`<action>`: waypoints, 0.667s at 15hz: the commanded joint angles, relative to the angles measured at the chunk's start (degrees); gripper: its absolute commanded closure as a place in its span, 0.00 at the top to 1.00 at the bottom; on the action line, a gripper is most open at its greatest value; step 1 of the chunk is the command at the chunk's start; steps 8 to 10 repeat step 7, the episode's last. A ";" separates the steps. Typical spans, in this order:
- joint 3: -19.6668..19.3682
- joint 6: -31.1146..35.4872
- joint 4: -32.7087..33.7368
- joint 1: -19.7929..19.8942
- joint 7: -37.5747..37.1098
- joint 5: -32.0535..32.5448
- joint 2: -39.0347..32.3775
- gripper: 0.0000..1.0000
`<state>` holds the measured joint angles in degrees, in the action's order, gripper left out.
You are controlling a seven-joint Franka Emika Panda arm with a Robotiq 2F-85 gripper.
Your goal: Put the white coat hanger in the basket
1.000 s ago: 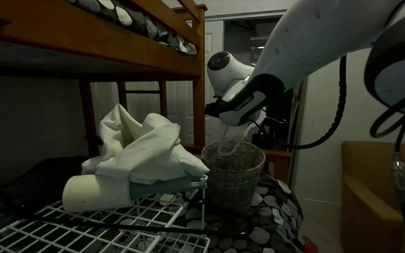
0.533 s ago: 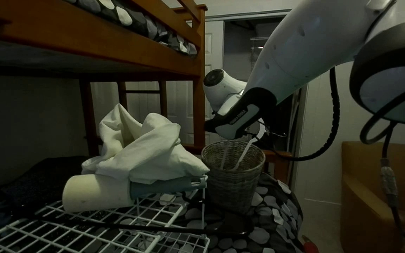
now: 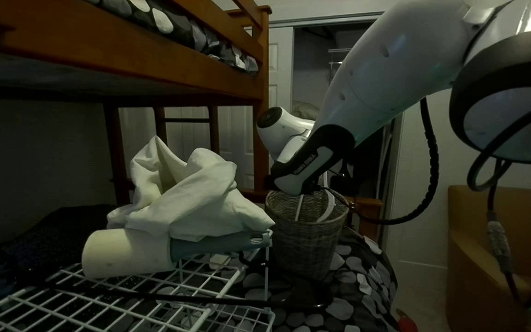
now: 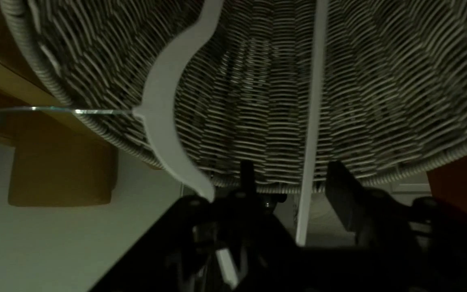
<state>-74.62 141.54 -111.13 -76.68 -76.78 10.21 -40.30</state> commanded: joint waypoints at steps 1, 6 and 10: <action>-2.36 -3.05 0.76 -1.35 -2.09 2.69 3.75 0.83; -9.77 5.82 1.67 -5.62 -3.23 3.53 2.20 0.96; -12.37 7.34 1.65 -7.56 -2.80 3.46 2.43 1.00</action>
